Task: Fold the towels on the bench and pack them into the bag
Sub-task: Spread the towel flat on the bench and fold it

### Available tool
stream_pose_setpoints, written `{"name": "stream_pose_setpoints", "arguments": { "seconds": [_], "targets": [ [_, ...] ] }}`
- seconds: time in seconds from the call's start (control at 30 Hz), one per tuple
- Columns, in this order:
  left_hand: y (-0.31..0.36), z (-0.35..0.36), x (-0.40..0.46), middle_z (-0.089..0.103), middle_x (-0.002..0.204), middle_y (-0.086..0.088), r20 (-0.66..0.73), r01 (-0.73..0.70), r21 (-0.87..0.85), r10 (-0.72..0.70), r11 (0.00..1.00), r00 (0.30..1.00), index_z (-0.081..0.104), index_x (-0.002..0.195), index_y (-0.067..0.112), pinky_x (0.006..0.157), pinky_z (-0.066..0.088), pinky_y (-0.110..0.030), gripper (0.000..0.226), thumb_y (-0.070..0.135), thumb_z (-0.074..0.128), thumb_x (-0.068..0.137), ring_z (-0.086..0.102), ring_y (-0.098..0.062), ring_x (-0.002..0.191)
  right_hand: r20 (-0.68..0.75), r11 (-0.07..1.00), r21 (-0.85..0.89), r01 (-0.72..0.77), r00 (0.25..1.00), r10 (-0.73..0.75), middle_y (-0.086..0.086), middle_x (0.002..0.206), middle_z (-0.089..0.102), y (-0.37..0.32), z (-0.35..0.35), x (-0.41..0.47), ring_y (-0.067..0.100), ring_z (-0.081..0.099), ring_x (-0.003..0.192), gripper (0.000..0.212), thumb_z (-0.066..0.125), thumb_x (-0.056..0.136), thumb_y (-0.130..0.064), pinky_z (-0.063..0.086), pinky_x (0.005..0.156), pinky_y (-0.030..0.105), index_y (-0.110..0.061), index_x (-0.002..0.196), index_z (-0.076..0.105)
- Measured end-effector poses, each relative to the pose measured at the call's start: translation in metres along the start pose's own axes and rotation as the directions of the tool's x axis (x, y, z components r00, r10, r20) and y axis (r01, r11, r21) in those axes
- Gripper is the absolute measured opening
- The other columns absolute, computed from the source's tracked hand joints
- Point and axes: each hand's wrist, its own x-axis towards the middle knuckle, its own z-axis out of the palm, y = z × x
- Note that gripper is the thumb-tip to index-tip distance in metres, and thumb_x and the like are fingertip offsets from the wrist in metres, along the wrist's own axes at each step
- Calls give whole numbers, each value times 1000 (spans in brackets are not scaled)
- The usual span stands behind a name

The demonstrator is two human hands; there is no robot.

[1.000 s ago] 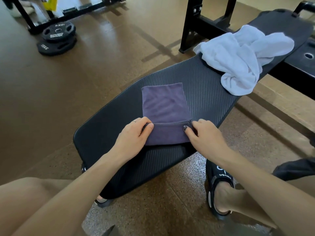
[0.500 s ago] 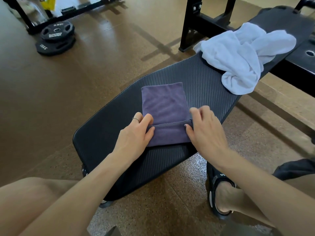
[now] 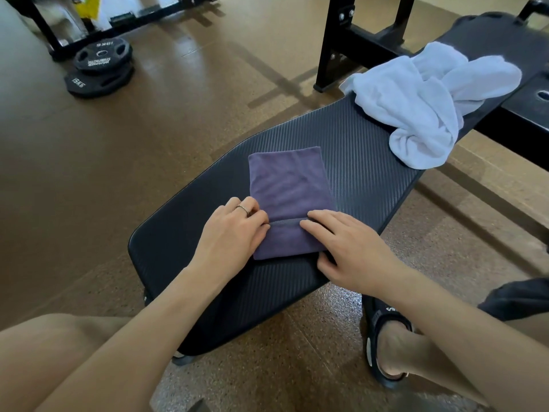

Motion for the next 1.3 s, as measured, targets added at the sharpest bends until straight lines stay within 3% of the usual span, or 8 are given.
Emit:
{"name": "stream_pose_setpoints", "arguments": {
  "seconds": [0.1, 0.23, 0.33, 0.5, 0.7, 0.83, 1.13, 1.3],
  "targets": [
    [1, -6, 0, 61, 103, -3, -6, -111, 83, 112, 990, 994, 67, 97, 16, 73, 44, -37, 12, 11, 56, 95, 52, -25, 83, 2, 1000, 26, 3, 1000, -3, 9, 141, 56, 1, -4, 3, 28, 53, 130, 62, 44, 77, -24, 42, 113, 38, -10, 136, 57],
    [1, -15, -2, 65, 105, 2, 85, -194, -122, 205, 973, 975, 68, 100, 16, 84, 48, -34, 25, 9, 44, 94, 60, -22, 93, -89, 990, 143, 2, 996, 11, 4, 126, 61, 3, -9, 8, 27, 63, 111, 46, 49, 78, -20, 51, 94, 38, -9, 120, 62],
    [-8, -25, 0, 65, 115, 11, 229, -46, -307, 120, 951, 966, 66, 111, 21, 95, 48, -34, 32, 25, 38, 96, 60, -12, 107, -136, 969, 246, -37, 988, 72, -5, 121, 59, 8, -14, 9, 21, 63, 103, 38, 50, 83, -25, 53, 84, 38, -16, 119, 59],
    [-10, -31, -1, 56, 119, 19, 347, 13, -316, 102, 949, 932, 57, 120, 29, 94, 44, -24, 55, 70, 59, 84, 52, -3, 108, -221, 917, 388, -90, 957, 187, -5, 101, 63, 12, -17, 15, 16, 60, 92, 20, 56, 87, -20, 50, 83, 39, -18, 106, 60],
    [-8, -27, 9, 65, 90, 15, 329, 305, -483, -153, 820, 932, 58, 104, 29, 74, 51, -33, 12, 36, 65, 95, 60, -3, 83, -186, 765, 600, -233, 890, 417, -10, 91, 67, 19, -22, 29, 4, 61, 86, 13, 65, 93, -19, 47, 76, 19, -26, 103, 62],
    [-7, -26, 13, 70, 92, 11, 409, 465, -555, -261, 690, 874, 56, 109, 30, 79, 56, -37, 13, 35, 62, 99, 66, -6, 84, -155, 707, 645, -291, 855, 494, -15, 91, 65, 25, -20, 39, -6, 58, 88, 9, 65, 96, -28, 39, 68, 5, -29, 102, 57],
    [-4, -12, 18, 62, 95, 5, 377, 541, -542, -389, 643, 841, 44, 120, 29, 77, 52, -31, 24, 28, 58, 101, 63, -13, 81, -143, 772, 523, -361, 856, 497, -4, 96, 58, 25, -7, 55, 21, 56, 92, 16, 57, 99, -33, 47, 80, 42, -19, 105, 52],
    [2, -7, 20, 51, 94, 5, 312, 503, -488, -396, 713, 864, 41, 109, 30, 77, 54, -45, 20, 26, 57, 99, 55, -14, 80, -207, 820, 347, -456, 815, 541, 6, 110, 52, 19, -2, 59, 31, 58, 90, 29, 54, 100, -38, 46, 72, 43, -12, 109, 47]
  ]
}}
